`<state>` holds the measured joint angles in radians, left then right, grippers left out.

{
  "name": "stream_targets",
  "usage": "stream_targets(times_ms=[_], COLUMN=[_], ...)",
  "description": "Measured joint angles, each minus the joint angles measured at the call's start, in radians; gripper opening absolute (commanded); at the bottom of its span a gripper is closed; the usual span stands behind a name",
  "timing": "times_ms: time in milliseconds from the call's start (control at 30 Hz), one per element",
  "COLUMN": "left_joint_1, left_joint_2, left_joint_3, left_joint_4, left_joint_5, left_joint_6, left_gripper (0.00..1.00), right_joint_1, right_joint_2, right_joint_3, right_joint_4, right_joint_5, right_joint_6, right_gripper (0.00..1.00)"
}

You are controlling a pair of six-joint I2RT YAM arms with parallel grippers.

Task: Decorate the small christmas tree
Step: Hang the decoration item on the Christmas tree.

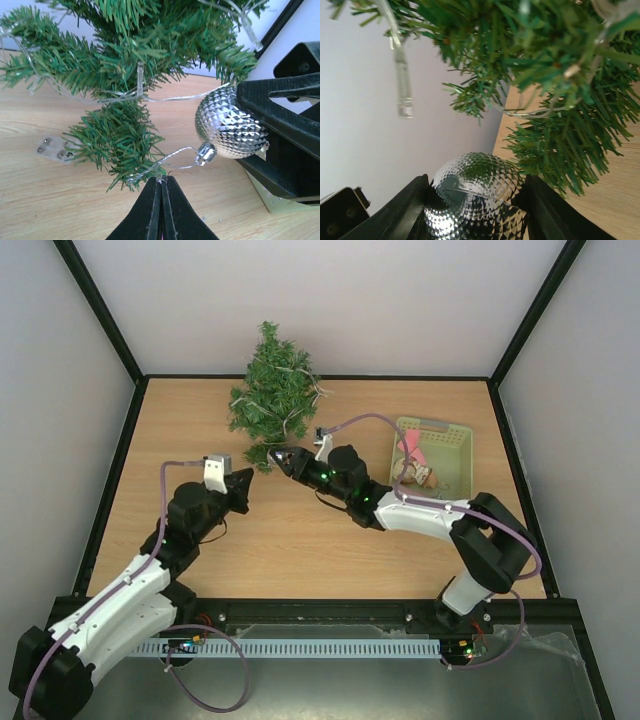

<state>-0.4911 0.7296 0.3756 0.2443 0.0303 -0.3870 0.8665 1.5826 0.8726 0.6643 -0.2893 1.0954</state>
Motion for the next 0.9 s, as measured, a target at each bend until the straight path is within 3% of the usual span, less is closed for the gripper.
stream_targets(times_ms=[600,900], left_joint_1=[0.004,0.008], left_joint_2=[0.100,0.079], left_joint_3=[-0.018,-0.026], left_joint_4=[0.011,0.011], left_joint_5=[0.026,0.077], left_joint_6=[0.001,-0.011], left_gripper=[0.02,0.02], right_joint_1=[0.000,0.000], right_joint_2=[0.047,0.051], right_joint_3=[0.022,0.022], right_joint_4=[0.004,0.002], right_joint_5=[0.035,0.034], right_joint_6=[-0.041,-0.041], right_gripper=[0.40,0.40])
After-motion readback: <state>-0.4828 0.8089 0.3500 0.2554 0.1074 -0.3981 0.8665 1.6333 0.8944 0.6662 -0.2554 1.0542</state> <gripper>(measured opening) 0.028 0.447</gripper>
